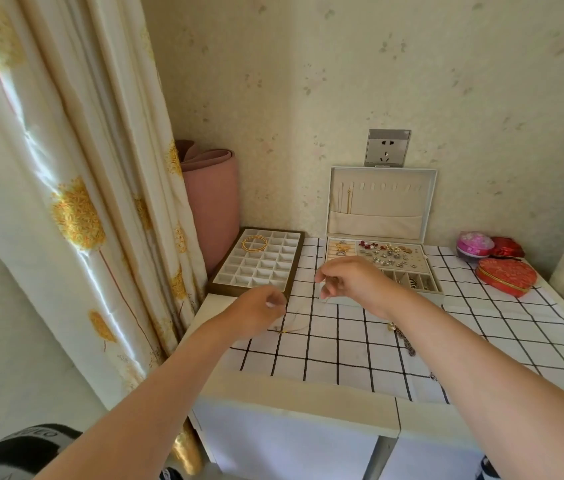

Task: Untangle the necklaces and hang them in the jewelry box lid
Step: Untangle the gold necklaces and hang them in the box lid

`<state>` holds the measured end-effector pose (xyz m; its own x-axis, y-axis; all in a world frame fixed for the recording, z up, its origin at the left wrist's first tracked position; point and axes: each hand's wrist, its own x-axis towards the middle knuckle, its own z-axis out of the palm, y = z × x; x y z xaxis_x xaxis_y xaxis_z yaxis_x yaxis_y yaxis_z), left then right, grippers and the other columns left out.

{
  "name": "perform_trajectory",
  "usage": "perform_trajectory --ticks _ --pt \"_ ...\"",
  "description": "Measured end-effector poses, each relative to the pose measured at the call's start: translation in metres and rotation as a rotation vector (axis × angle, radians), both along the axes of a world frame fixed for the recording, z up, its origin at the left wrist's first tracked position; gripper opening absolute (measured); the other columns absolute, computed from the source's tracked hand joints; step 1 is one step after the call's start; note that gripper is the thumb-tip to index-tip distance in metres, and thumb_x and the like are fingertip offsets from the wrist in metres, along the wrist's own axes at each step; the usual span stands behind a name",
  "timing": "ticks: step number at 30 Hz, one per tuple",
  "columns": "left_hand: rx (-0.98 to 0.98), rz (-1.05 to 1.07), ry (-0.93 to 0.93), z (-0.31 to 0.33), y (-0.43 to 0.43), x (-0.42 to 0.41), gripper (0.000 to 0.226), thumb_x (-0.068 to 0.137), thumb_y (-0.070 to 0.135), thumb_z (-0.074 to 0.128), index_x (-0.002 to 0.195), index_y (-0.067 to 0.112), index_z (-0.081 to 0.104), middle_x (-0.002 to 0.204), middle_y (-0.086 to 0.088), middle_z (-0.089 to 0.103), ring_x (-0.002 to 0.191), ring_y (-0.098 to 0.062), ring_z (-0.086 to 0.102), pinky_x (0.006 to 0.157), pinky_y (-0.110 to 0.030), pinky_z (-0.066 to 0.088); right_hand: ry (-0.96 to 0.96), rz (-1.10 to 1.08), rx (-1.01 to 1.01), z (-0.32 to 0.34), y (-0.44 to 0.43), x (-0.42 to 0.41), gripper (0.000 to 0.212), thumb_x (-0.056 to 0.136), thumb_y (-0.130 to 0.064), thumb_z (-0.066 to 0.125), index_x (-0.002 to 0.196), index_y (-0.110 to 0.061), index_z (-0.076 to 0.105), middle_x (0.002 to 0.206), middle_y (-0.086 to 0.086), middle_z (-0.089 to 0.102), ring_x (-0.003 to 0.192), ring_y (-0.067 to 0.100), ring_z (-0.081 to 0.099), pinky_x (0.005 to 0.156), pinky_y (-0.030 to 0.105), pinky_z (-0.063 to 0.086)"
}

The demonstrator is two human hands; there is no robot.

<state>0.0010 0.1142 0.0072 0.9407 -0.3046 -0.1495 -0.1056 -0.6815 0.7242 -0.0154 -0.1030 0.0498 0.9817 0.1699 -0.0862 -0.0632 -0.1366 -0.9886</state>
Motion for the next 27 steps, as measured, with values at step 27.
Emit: perform_trajectory --ticks 27 --pt "-0.212 -0.253 -0.314 0.125 -0.112 0.101 0.015 0.088 0.030 0.072 0.090 0.015 0.075 0.074 0.003 0.060 0.062 -0.002 0.050 0.062 -0.015 0.042 -0.291 -0.162 -0.610 0.091 -0.075 0.052 0.029 0.093 -0.029 0.067 0.065 -0.027 0.067 0.051 -0.014 0.057 0.045 -0.002 0.048 0.059 0.021 0.042"
